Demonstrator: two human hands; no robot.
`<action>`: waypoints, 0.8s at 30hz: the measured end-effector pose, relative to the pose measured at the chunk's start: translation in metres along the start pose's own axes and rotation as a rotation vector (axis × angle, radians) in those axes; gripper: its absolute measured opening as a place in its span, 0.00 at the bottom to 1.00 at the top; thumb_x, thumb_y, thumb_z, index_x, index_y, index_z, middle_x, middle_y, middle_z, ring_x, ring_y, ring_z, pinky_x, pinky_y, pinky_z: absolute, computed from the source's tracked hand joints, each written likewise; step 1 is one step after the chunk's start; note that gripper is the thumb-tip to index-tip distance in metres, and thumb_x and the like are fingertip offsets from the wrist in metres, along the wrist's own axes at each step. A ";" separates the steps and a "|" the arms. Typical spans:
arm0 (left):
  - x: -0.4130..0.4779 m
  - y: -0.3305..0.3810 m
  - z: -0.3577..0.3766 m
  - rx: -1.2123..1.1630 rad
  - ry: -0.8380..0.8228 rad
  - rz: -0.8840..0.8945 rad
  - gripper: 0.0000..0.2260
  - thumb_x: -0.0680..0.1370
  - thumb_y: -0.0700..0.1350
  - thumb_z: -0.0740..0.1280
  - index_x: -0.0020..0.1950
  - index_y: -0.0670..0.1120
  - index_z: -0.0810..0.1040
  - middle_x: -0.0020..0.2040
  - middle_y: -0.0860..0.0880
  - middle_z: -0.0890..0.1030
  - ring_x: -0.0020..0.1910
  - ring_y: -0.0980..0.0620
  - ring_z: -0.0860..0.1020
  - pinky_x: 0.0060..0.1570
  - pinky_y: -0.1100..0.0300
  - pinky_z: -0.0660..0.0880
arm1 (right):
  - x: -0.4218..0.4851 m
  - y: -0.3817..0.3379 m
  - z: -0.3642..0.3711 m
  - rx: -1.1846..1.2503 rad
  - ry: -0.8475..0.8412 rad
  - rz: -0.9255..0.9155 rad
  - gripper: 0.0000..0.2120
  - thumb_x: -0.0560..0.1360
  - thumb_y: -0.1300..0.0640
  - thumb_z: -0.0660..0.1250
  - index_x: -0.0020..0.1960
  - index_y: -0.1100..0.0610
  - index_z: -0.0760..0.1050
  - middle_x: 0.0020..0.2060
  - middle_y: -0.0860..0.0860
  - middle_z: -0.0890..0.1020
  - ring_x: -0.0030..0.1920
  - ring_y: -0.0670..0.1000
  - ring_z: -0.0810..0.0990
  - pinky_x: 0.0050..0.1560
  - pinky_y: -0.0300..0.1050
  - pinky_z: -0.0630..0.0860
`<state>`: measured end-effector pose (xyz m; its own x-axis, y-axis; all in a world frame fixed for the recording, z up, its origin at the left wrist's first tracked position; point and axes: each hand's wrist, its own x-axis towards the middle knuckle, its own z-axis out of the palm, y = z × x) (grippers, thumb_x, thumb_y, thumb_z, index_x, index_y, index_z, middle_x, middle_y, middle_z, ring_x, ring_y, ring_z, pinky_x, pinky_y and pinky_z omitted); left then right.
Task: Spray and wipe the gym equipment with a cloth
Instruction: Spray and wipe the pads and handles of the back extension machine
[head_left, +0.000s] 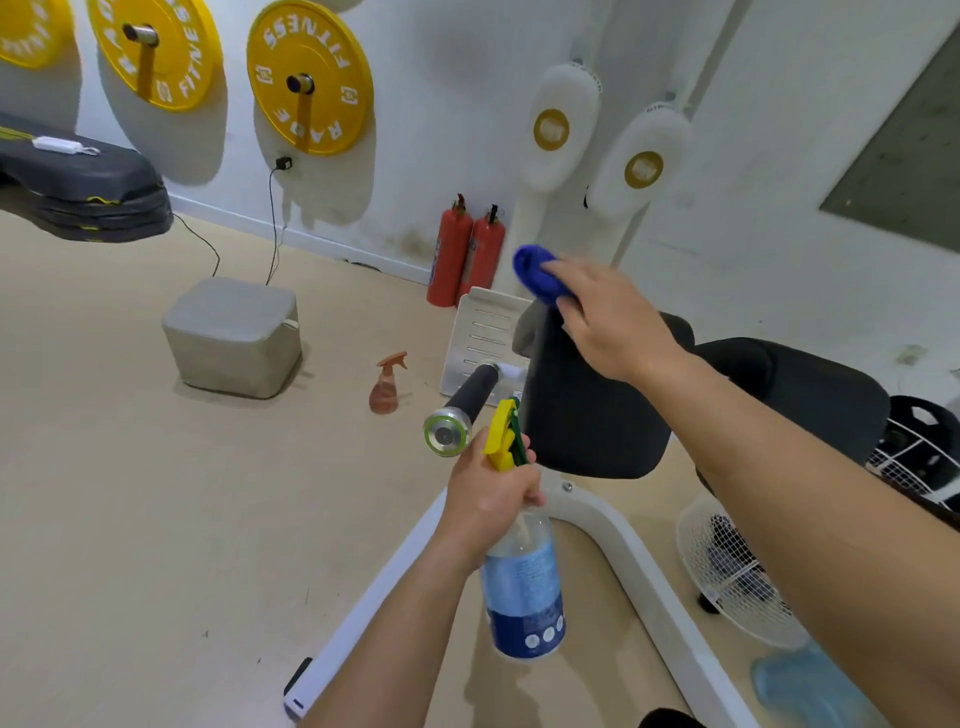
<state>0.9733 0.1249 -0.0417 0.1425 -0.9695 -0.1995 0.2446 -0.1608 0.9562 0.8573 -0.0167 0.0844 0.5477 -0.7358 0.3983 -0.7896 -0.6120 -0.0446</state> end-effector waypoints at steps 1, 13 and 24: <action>0.000 -0.005 -0.005 0.026 0.003 0.004 0.17 0.63 0.36 0.69 0.51 0.44 0.80 0.44 0.46 0.83 0.43 0.45 0.83 0.39 0.58 0.81 | -0.005 0.000 0.011 -0.098 -0.050 -0.060 0.18 0.81 0.56 0.59 0.70 0.54 0.71 0.70 0.55 0.73 0.70 0.58 0.69 0.70 0.57 0.66; -0.002 -0.027 -0.046 0.113 -0.004 0.029 0.16 0.69 0.28 0.69 0.51 0.46 0.81 0.54 0.44 0.83 0.51 0.33 0.81 0.35 0.67 0.77 | -0.097 -0.012 0.093 -0.574 -0.309 -0.650 0.12 0.76 0.53 0.62 0.53 0.54 0.82 0.54 0.52 0.81 0.63 0.58 0.74 0.72 0.58 0.62; 0.000 -0.032 -0.030 0.156 -0.015 0.030 0.19 0.59 0.40 0.70 0.49 0.52 0.81 0.49 0.50 0.84 0.49 0.38 0.83 0.50 0.45 0.83 | 0.001 -0.016 0.034 -0.564 0.017 -0.218 0.12 0.80 0.50 0.60 0.54 0.53 0.81 0.57 0.52 0.82 0.62 0.56 0.76 0.72 0.59 0.63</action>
<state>0.9942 0.1360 -0.0790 0.1329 -0.9768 -0.1681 0.0881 -0.1573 0.9836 0.8796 -0.0172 0.0542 0.7129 -0.6029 0.3582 -0.6868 -0.4969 0.5305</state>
